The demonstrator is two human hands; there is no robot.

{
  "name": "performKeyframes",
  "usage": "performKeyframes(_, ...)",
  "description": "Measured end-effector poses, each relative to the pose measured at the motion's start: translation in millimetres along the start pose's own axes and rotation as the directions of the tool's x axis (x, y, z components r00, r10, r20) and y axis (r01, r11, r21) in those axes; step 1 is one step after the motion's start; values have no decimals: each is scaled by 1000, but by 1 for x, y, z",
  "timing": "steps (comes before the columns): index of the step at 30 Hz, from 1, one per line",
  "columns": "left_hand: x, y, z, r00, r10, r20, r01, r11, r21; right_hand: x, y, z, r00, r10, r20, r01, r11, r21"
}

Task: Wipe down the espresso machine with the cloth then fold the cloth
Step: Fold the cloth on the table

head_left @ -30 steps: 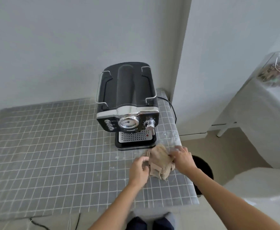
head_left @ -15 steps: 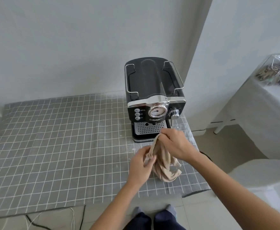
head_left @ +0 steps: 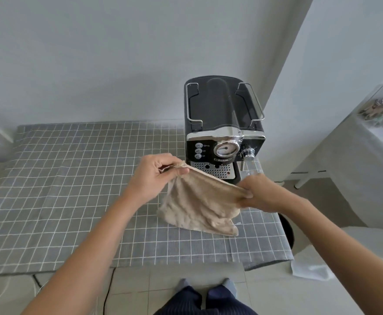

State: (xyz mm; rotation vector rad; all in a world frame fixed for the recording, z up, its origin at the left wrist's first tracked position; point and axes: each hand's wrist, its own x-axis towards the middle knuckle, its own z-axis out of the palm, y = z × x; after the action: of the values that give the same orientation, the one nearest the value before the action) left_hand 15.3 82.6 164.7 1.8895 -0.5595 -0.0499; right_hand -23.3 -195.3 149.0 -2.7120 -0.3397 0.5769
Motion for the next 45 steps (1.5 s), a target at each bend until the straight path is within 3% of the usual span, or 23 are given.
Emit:
performKeyframes(7,1,-19,-38,994,-103,-25,101,992,-81,-22,29,-18,984,17,-177,26,972,234)
performKeyframes(12,3,-18,-57,991,-112,-67,95,972,-217,-25,28,-40,948,24,-319,92,935,343)
performKeyframes(16,6,-12,-77,984,-154,-91,115,934,-337,-39,6,-64,912,18,-409,236,794,560)
performKeyframes(18,-2,-7,-82,986,-164,-39,135,906,-402,-49,-3,-70,909,-9,-416,299,708,639)
performKeyframes(20,-20,-8,-79,981,-181,69,193,881,-432,-58,-3,-64,942,-47,-333,279,663,695)
performKeyframes(23,-59,-25,-61,930,-288,227,356,857,-373,-63,18,-29,997,-77,-31,76,680,729)
performKeyframes(26,-105,-51,-28,836,-421,352,526,798,-294,-65,46,25,976,-43,215,-118,725,679)
performKeyframes(31,-162,-93,7,634,-636,440,748,649,-138,-70,62,83,897,-28,440,-294,706,644)
performKeyframes(34,-154,-103,14,625,-706,333,774,614,-154,-59,65,92,917,47,396,-314,698,644)
performKeyframes(37,-120,-114,23,663,-736,134,747,639,-186,-32,72,97,956,224,188,-293,737,609)
performKeyframes(39,-97,-121,33,667,-743,52,738,649,-183,-11,78,102,945,324,54,-297,772,562)
performKeyframes(42,-72,-143,49,697,-715,-52,714,699,-32,15,80,115,916,399,-39,-334,812,478)
performKeyframes(45,-58,-161,68,711,-681,-178,703,681,204,28,82,135,849,520,-98,-394,745,538)
